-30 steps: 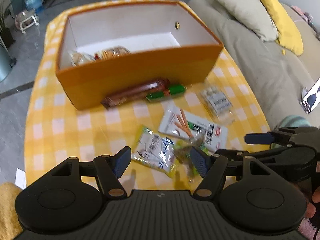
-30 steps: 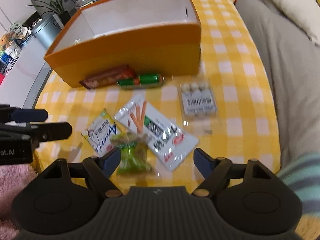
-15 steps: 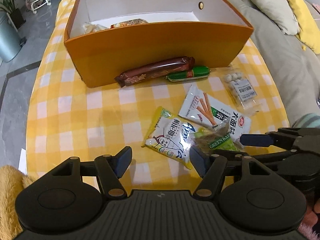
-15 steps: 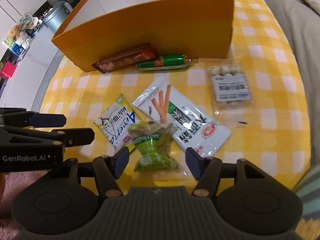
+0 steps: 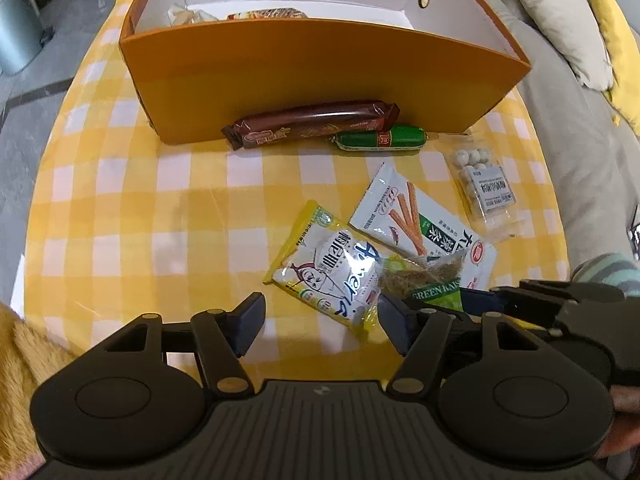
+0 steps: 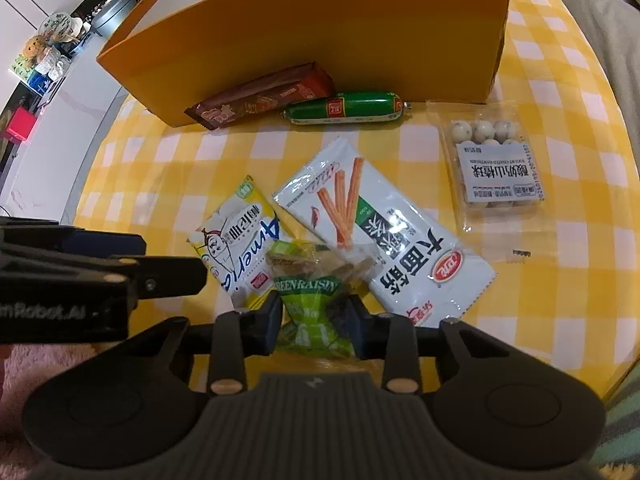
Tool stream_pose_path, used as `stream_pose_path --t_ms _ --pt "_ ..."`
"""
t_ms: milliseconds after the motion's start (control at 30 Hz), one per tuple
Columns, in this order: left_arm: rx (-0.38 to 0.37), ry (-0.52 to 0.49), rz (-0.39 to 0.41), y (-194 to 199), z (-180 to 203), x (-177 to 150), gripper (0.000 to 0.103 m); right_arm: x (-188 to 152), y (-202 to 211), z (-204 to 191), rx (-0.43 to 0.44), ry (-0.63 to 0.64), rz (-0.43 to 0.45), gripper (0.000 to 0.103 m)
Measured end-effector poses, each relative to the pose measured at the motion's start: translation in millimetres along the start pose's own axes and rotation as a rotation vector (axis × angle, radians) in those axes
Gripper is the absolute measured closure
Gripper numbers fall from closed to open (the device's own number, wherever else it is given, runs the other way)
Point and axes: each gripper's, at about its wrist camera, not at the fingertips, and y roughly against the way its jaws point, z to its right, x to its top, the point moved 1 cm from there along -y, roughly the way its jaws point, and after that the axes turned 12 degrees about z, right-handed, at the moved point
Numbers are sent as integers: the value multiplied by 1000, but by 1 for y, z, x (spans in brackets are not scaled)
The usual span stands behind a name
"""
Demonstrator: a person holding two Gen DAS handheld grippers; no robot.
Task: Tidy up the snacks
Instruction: 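Move both tools to the snacks and grasp the green raisin bag with right gripper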
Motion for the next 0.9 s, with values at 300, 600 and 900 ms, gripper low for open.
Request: stream_pose_path --t_ms 300,600,900 --pt "40 281 -48 -17 -11 -1 26 15 17 20 -102 -8 128 73" --pt "131 487 -69 -39 -5 -5 19 17 8 29 -77 -28 154 73" --pt "235 448 -105 -63 15 -5 14 17 5 33 -51 -45 167 73"
